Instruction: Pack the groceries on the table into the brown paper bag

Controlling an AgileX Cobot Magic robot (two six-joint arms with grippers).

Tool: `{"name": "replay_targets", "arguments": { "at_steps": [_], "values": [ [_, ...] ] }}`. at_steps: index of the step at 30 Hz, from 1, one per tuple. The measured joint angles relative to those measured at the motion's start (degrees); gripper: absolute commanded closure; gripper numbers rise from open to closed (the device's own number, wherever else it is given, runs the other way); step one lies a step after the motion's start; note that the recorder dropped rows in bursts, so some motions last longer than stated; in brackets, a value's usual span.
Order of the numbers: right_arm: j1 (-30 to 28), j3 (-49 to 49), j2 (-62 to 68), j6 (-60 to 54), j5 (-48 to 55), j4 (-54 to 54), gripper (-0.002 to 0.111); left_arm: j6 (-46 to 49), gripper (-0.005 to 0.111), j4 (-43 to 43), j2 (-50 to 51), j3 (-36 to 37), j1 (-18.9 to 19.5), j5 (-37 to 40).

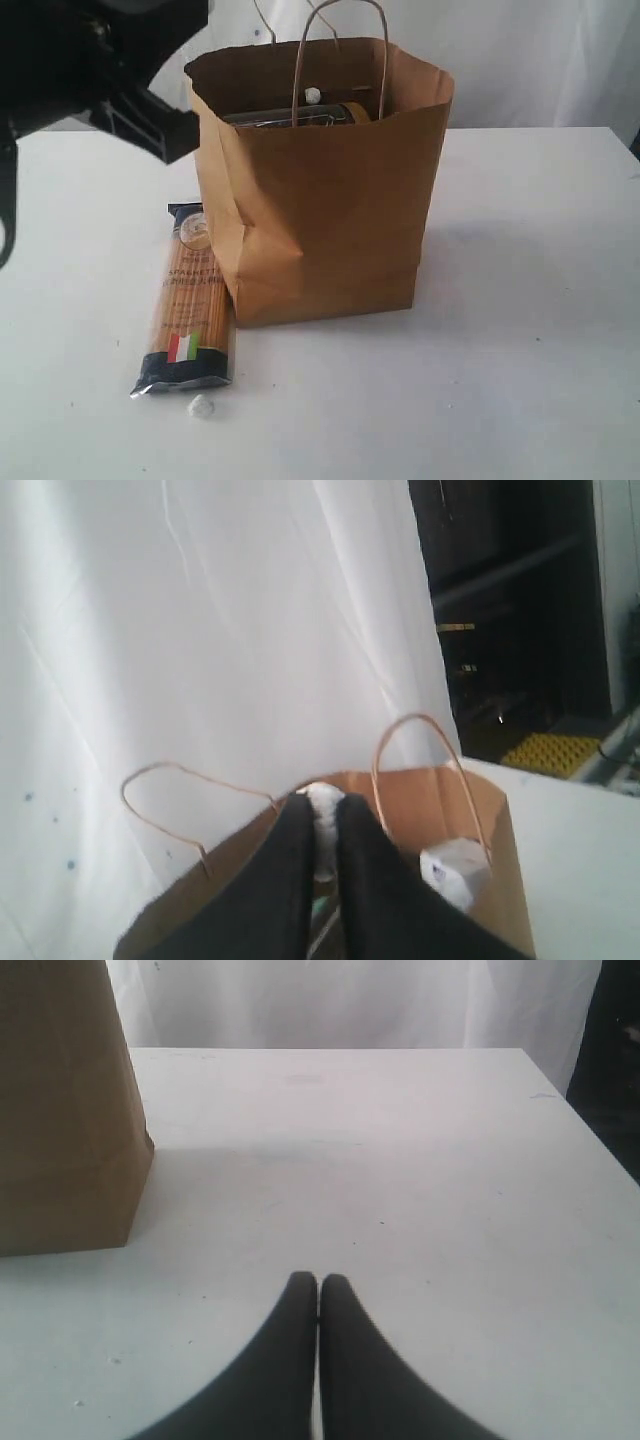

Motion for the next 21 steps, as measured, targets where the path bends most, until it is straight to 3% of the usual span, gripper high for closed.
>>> {"name": "replay_targets", "arguments": {
  "at_steps": [5,12,21],
  "values": [
    [0.0,0.0,0.0,0.0,0.0,0.0,0.108,-0.1,0.107,0.0,6.9,0.0,0.0,-8.7],
    [0.0,0.0,0.0,0.1,0.0,0.0,0.108,2.4,0.107,0.0,19.7,-7.0,0.1,-10.4],
    [0.0,0.0,0.0,0.1,0.0,0.0,0.108,2.9,0.107,-0.1,26.4,-18.1,3.6,1.1]
  ]
}}
